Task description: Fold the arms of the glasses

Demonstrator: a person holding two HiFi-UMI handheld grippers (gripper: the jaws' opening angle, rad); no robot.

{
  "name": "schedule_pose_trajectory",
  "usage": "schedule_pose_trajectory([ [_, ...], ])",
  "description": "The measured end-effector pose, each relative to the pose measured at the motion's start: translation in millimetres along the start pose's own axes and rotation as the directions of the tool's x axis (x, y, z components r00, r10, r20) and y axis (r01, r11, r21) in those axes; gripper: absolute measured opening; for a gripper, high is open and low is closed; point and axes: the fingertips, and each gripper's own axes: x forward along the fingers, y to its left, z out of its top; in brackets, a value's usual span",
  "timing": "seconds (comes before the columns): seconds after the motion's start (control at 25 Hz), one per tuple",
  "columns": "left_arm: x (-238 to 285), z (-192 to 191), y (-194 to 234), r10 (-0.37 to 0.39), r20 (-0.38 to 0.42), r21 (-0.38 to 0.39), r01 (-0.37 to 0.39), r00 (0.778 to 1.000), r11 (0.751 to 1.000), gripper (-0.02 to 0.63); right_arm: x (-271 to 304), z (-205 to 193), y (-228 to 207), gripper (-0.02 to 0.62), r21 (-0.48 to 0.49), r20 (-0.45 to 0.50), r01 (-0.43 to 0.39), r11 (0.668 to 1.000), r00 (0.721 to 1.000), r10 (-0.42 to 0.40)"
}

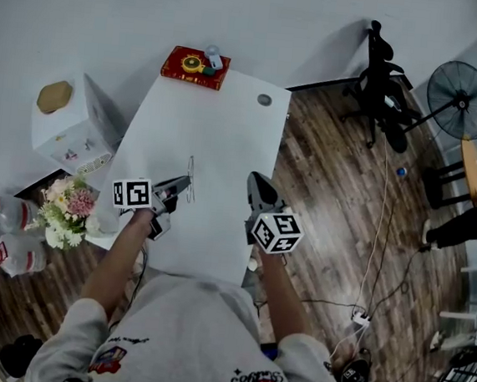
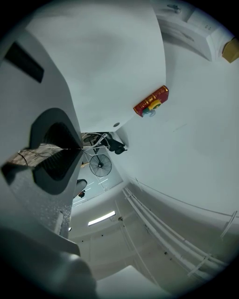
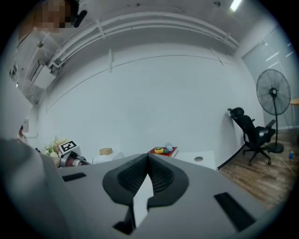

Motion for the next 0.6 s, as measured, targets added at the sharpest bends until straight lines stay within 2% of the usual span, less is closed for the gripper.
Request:
schedule_pose_trajectory([
  [0.2,-1,6,-4,0.005,0.007,0.021,-0.005,1.0,1.0,0.006,-2,11,13,0.002,-0.105,0.027,0.021,0.994,0.999,-0.019],
  [0.6,-2,0,2,0.008,0.003,0.005,-0.008,1.0,1.0,0.008,-4,-8,17,0.0,-0.112,-0.017,0.031,0.993,0.999,-0.033],
])
